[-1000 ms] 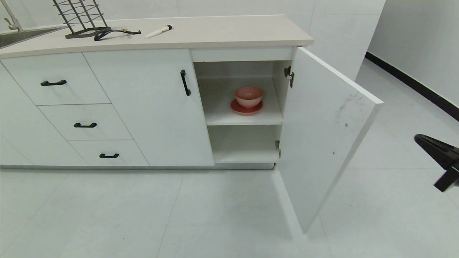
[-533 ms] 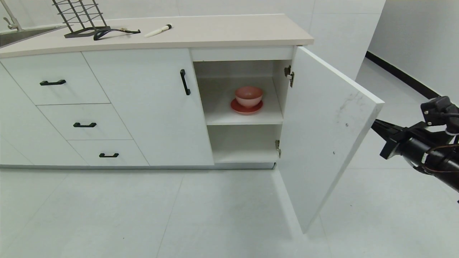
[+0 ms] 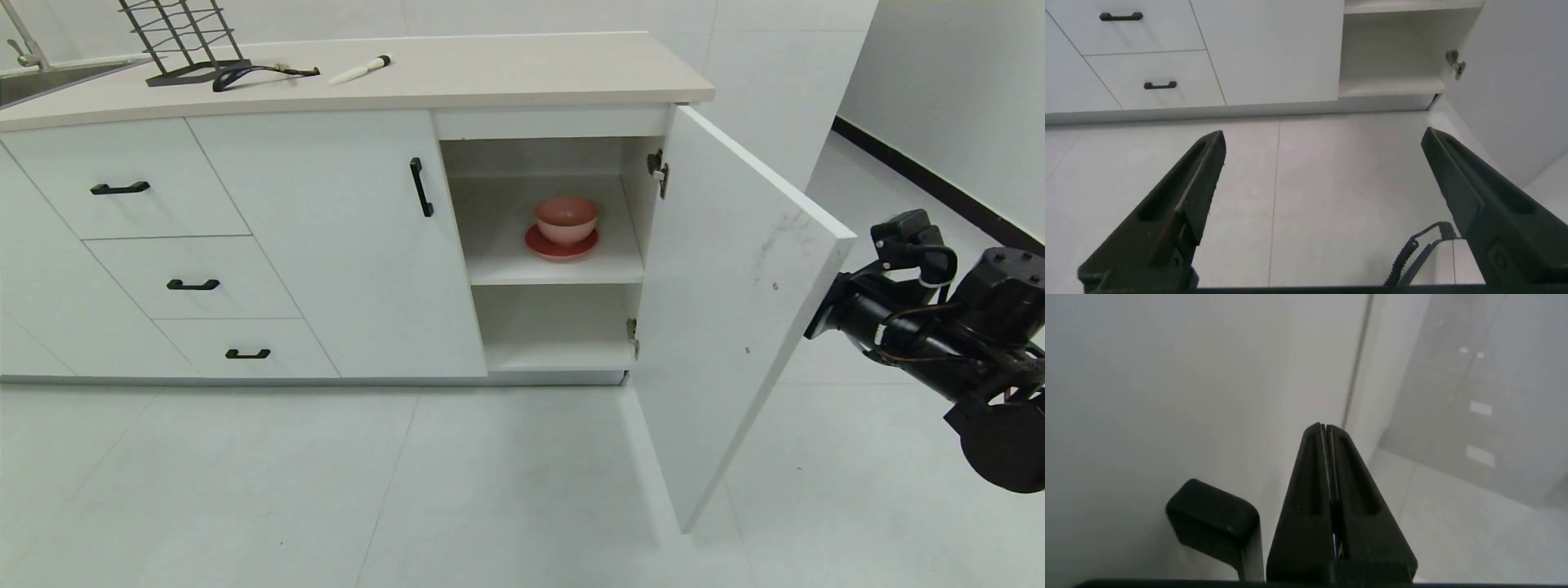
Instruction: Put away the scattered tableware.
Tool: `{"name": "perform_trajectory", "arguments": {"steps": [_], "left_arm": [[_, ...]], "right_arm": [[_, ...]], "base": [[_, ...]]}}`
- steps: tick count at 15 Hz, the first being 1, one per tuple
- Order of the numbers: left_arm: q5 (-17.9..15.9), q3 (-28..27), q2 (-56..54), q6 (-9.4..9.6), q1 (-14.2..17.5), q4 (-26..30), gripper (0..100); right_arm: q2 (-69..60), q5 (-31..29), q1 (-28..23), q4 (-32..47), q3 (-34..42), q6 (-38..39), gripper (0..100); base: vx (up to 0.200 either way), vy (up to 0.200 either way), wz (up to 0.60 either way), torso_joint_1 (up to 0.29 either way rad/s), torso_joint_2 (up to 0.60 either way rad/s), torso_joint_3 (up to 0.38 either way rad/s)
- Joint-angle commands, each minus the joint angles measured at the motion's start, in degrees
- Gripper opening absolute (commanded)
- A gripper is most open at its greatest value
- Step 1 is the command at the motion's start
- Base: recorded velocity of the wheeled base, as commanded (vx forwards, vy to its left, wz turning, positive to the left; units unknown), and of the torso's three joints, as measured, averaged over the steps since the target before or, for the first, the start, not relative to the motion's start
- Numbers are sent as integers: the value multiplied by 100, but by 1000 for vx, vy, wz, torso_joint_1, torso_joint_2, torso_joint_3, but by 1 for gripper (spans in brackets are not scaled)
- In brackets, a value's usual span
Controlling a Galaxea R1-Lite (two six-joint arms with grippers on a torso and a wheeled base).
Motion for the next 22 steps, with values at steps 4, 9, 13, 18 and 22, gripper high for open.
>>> {"name": "perform_trajectory", "arguments": {"steps": [4, 9, 13, 18, 22], "left_arm": [[27, 2, 7, -10, 1, 1, 100], [35, 2, 7, -1, 1, 1, 100], [35, 2, 7, -1, 1, 1, 100], [35, 2, 7, -1, 1, 1, 100], [35, 2, 7, -1, 1, 1, 100]], "right_arm": [[-182, 1, 571, -6, 182, -10, 0], [-191, 1, 1098, -6, 165, -1, 0], [-59, 1, 1265, -6, 59, -1, 0], [327, -8, 1485, -32, -354, -1, 0], [530, 1, 1836, -32, -670, -10, 0]], "base": [[0, 0, 0, 0, 0, 0], [0, 0, 0, 0, 0, 0], [0, 0, 0, 0, 0, 0], [0, 0, 0, 0, 0, 0], [0, 0, 0, 0, 0, 0]]}}
